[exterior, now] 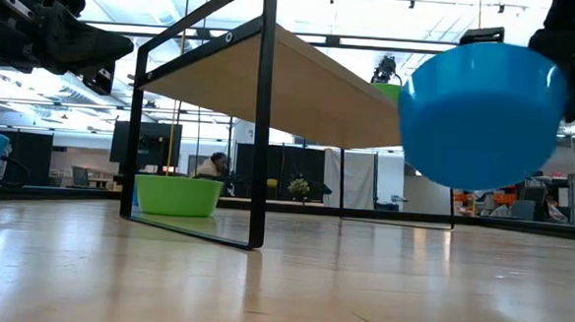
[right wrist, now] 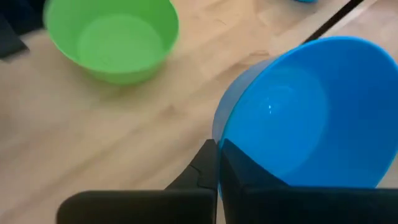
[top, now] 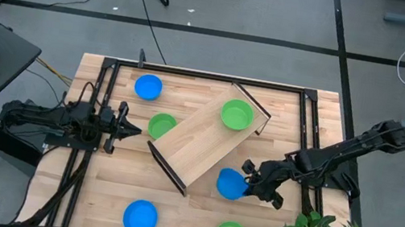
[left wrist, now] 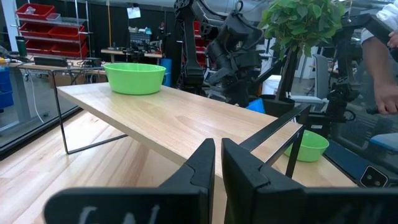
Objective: Pick & Place Mini bowls
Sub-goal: Put the middle right blue bowl on the shelf
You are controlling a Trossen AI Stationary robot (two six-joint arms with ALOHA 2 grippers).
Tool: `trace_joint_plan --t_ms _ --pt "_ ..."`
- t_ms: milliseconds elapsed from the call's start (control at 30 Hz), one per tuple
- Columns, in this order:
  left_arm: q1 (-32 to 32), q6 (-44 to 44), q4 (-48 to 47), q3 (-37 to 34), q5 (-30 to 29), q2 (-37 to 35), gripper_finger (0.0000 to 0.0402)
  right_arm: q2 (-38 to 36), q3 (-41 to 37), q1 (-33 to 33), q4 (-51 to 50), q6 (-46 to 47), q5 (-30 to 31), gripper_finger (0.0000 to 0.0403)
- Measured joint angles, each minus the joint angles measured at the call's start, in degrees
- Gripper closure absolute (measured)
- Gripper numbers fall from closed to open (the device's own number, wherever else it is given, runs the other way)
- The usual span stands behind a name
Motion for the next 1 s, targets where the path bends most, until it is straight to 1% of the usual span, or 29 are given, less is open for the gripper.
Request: trace_joint_plan --t_ms 133,400,600,700,867,1000 --pt "0.0 0.0 0.0 0.0 0.0 0.0 0.0369 -0.7 0.0 0.0 0.1 5.6 -4.9 0.0403" --pt "0.0 0.0 0.0 0.0 0.0 0.0 0.0369 -0.8 0.7 0.0 5.8 13.3 -7.2 0.0403" --pt "0.0 0.0 0.0 0.0 0.0 0.0 0.0369 -0.8 3.6 -0.4 9.2 16.8 -7.2 0.0403" --pt "0.0 0.0 0.0 0.0 0.0 0.0 0.0369 -0.8 5.0 -0.8 11.8 18.7 -5.7 0.0403" --pt "0.0 0.0 0.0 0.0 0.0 0.0 0.0369 -0.8 7.4 -1.8 12.8 19.0 -3.5 0.0403" --pt "0.0 0.0 0.0 0.0 0.0 0.0 0.0369 -0.8 8.6 -2.9 12.6 18.9 -3.2 0.0403"
